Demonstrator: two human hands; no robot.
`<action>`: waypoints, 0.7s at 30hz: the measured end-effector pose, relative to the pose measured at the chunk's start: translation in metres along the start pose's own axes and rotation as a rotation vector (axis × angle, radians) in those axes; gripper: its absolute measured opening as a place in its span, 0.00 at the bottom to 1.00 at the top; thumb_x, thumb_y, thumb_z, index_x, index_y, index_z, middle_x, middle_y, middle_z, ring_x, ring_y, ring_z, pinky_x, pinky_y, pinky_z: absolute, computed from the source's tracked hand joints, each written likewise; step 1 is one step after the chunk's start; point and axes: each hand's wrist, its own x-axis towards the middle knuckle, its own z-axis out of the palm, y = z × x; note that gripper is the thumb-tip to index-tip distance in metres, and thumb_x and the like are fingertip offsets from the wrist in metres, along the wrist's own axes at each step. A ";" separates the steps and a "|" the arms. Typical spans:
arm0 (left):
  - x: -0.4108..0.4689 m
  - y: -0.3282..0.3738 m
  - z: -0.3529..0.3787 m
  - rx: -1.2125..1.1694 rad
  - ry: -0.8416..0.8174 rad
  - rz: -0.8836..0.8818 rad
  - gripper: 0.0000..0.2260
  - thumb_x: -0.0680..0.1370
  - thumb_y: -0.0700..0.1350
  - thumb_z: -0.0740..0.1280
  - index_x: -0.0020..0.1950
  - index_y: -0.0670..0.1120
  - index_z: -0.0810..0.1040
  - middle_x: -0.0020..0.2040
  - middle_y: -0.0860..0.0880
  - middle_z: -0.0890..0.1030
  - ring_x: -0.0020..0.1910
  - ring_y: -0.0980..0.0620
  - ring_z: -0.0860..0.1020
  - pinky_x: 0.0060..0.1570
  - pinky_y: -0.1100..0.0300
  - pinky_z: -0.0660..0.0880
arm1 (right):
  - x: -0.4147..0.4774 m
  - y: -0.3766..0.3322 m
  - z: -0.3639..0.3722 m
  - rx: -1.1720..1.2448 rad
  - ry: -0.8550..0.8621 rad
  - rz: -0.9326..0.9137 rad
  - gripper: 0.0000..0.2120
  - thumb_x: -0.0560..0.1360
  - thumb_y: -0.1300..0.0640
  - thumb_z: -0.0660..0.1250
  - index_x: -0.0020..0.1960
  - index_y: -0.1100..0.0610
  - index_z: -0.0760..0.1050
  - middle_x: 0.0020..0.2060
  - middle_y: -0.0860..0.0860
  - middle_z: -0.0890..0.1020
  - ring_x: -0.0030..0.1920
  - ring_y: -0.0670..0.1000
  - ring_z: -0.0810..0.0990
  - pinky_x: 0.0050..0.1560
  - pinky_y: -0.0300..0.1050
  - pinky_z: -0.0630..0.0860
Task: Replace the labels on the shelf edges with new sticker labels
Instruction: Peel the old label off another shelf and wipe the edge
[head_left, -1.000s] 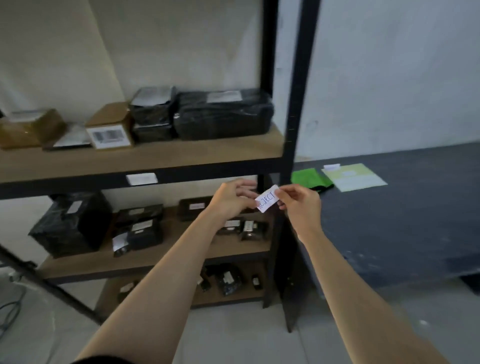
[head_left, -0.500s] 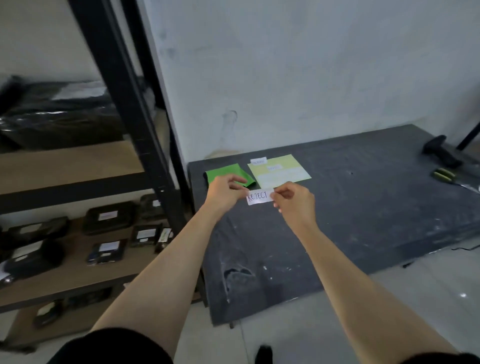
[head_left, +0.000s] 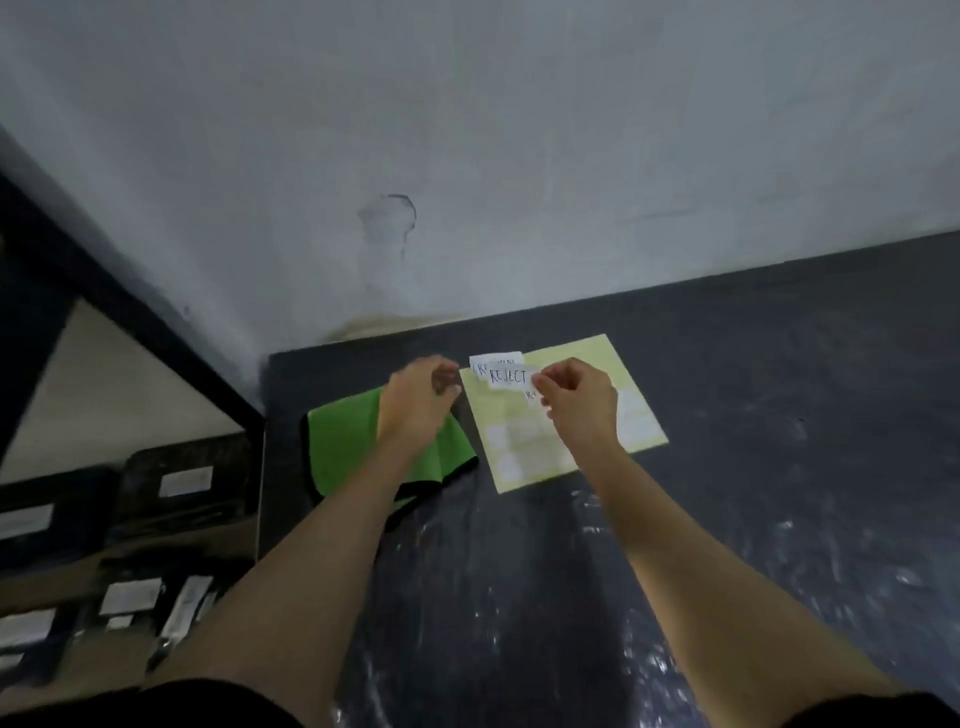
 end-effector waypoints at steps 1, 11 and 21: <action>0.010 -0.001 0.004 0.001 0.007 0.007 0.10 0.73 0.39 0.71 0.54 0.47 0.80 0.50 0.51 0.83 0.46 0.55 0.79 0.54 0.58 0.76 | 0.012 0.000 0.006 -0.035 -0.006 -0.024 0.04 0.74 0.59 0.68 0.41 0.56 0.77 0.36 0.49 0.81 0.39 0.50 0.78 0.38 0.40 0.75; 0.047 -0.015 0.039 0.060 -0.024 0.121 0.10 0.75 0.45 0.70 0.56 0.47 0.81 0.51 0.52 0.76 0.51 0.52 0.75 0.57 0.48 0.72 | 0.073 0.021 0.042 -0.399 -0.051 -0.219 0.14 0.71 0.52 0.71 0.45 0.64 0.75 0.46 0.58 0.77 0.53 0.58 0.72 0.49 0.44 0.66; 0.030 -0.026 0.017 0.129 0.107 0.098 0.14 0.77 0.48 0.66 0.63 0.52 0.75 0.52 0.55 0.79 0.54 0.54 0.75 0.60 0.59 0.58 | 0.065 0.016 0.049 -0.476 0.058 -0.281 0.17 0.74 0.51 0.68 0.57 0.60 0.71 0.54 0.57 0.76 0.55 0.57 0.70 0.52 0.48 0.68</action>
